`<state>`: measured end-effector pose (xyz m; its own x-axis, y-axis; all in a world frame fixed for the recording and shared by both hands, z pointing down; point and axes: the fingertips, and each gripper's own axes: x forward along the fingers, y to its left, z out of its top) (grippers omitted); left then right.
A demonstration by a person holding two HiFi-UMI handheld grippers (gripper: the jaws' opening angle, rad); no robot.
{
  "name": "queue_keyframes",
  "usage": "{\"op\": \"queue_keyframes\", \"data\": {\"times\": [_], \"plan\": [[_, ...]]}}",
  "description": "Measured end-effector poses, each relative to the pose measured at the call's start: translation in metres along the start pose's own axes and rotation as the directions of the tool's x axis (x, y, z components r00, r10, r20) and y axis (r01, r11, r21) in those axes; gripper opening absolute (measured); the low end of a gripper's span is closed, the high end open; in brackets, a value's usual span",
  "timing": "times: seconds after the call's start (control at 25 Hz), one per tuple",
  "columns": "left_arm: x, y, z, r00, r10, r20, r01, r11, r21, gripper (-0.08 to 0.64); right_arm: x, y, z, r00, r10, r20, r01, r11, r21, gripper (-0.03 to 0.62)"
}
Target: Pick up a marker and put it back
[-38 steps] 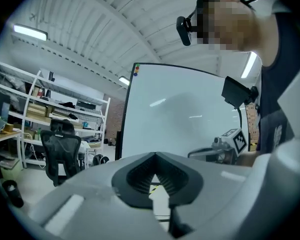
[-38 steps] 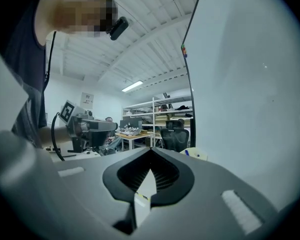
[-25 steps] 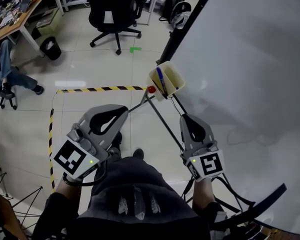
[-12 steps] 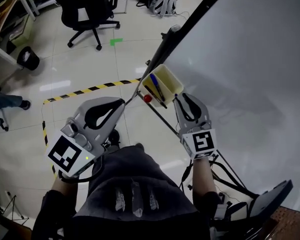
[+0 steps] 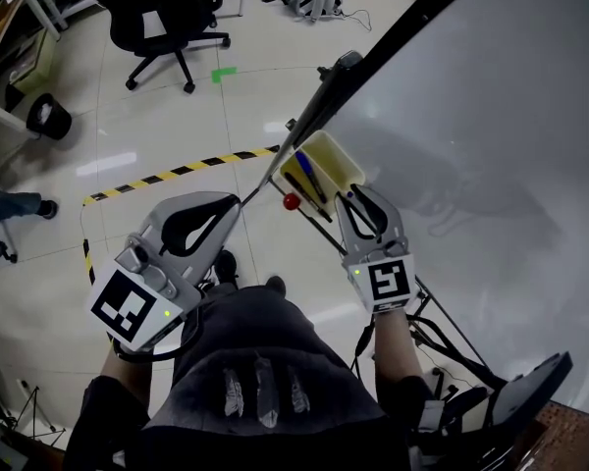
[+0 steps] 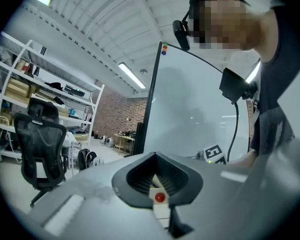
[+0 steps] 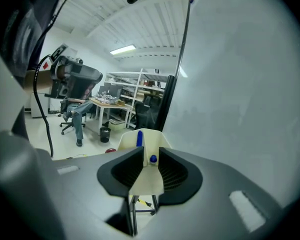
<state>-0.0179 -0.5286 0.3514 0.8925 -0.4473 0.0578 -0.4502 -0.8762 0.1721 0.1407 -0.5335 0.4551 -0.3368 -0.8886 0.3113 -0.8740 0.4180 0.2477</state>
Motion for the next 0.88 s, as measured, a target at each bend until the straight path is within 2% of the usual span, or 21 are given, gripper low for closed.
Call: {"op": "queue_keyframes", "data": {"times": [0.12,0.56,0.88], "plan": [[-0.0002,0.0000,-0.0004,1.000,0.001,-0.001,-0.001,1.000,0.000,0.006,-0.0008,0.0019,0.0007,1.000,-0.004,0.020,0.004,1.000,0.016,0.067],[-0.0055,-0.0019,-0.0042,0.999,0.042,-0.025,-0.042,0.999,-0.002,0.006,-0.0045,-0.0042,0.0036,0.995,0.004,0.098,-0.016,0.992,0.122,0.049],[-0.0021,-0.0056,-0.0050,0.998,0.057,-0.031,-0.056,0.998,0.005,0.006,-0.0050,-0.0063,0.0075,0.994,0.016,0.109,-0.029,0.992,0.121,0.029]]}}
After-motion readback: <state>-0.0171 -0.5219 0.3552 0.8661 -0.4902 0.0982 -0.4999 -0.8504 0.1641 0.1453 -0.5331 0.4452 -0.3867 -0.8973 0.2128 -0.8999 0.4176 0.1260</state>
